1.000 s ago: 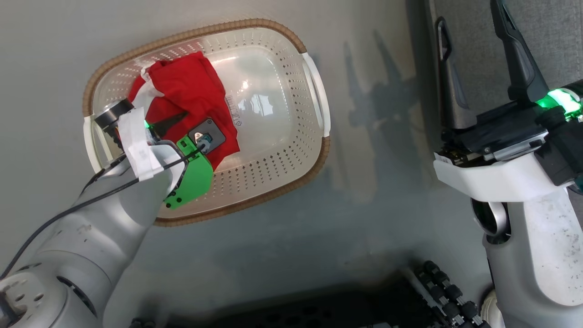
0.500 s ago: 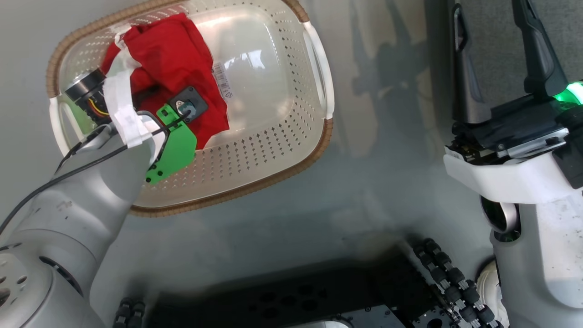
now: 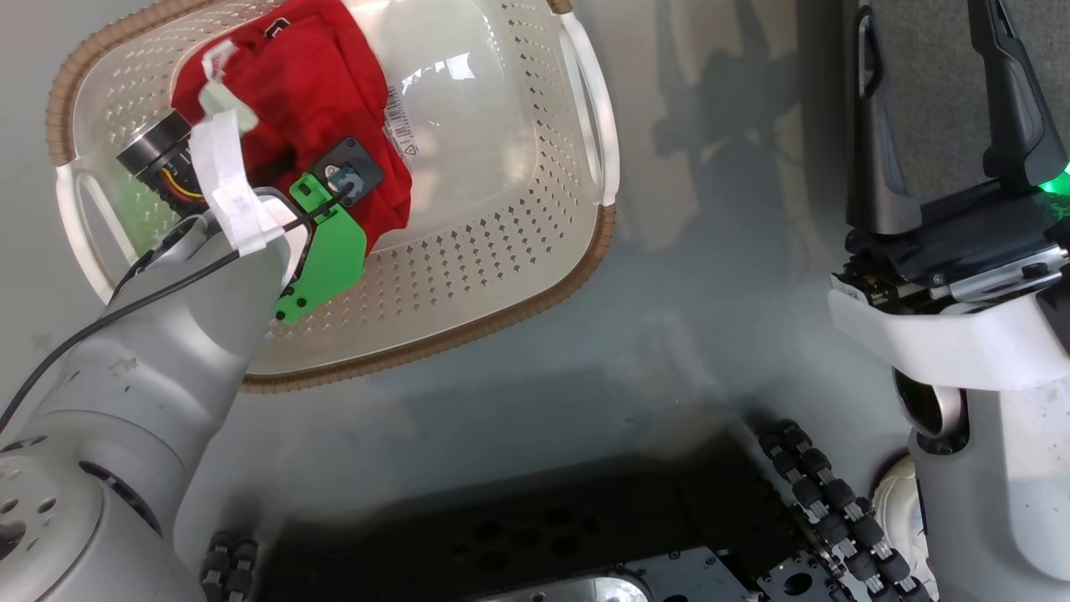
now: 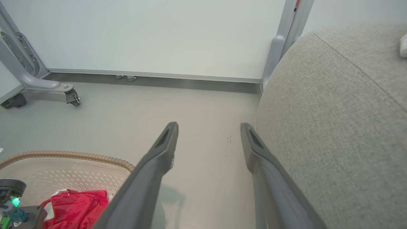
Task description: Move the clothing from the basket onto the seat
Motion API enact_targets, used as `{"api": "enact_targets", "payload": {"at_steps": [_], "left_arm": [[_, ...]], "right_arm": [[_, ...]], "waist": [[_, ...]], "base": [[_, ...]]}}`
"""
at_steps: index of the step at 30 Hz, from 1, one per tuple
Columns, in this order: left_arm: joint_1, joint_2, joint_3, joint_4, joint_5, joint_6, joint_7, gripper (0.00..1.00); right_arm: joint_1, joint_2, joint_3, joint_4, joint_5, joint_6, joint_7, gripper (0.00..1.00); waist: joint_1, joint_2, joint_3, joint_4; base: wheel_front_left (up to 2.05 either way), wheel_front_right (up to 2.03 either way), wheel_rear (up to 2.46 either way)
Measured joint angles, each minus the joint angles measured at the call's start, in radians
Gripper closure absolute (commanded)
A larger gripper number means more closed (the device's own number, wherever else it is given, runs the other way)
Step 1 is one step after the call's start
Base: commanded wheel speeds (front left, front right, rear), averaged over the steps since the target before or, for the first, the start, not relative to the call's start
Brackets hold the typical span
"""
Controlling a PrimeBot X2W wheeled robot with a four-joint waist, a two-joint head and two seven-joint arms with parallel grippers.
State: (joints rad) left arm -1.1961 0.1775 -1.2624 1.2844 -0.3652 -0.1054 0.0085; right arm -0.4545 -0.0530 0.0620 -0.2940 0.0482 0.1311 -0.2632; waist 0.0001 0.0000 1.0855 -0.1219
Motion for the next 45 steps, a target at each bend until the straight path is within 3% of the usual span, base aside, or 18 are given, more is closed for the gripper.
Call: {"api": "enact_targets", "payload": {"at_steps": [5, 15, 35, 45], "left_arm": [[0.000, -0.012, -0.002, 0.002, 0.007, 0.000, 0.005, 1.00], [0.002, -0.060, 0.009, 0.001, -0.028, -0.016, -0.093, 1.00], [0.169, -0.101, 0.007, -0.095, -0.174, -0.024, -0.266, 1.00], [0.276, -0.060, 0.147, -0.289, -0.204, -0.014, -0.271, 1.00]], "right_arm": [[0.003, 0.001, -0.001, 0.001, -0.004, 0.000, 0.000, 0.00], [-0.007, 0.002, -0.004, 0.042, -0.003, 0.000, 0.000, 0.00], [0.066, -0.012, -0.023, 0.159, 0.007, 0.000, 0.000, 0.00], [0.150, -0.012, -0.035, 0.200, 0.014, 0.000, 0.000, 0.00]], "waist": [[0.0000, 0.0000, -0.004, 0.009], [-0.0001, 0.0000, -0.063, 0.026], [-0.0001, 0.0000, -0.347, 0.086], [-0.0001, 0.0000, -0.522, 0.124]], "base": [[0.00, 0.00, 0.00], [0.00, 0.00, 0.00], [0.00, 0.00, 0.00], [0.00, 0.00, 0.00]]}}
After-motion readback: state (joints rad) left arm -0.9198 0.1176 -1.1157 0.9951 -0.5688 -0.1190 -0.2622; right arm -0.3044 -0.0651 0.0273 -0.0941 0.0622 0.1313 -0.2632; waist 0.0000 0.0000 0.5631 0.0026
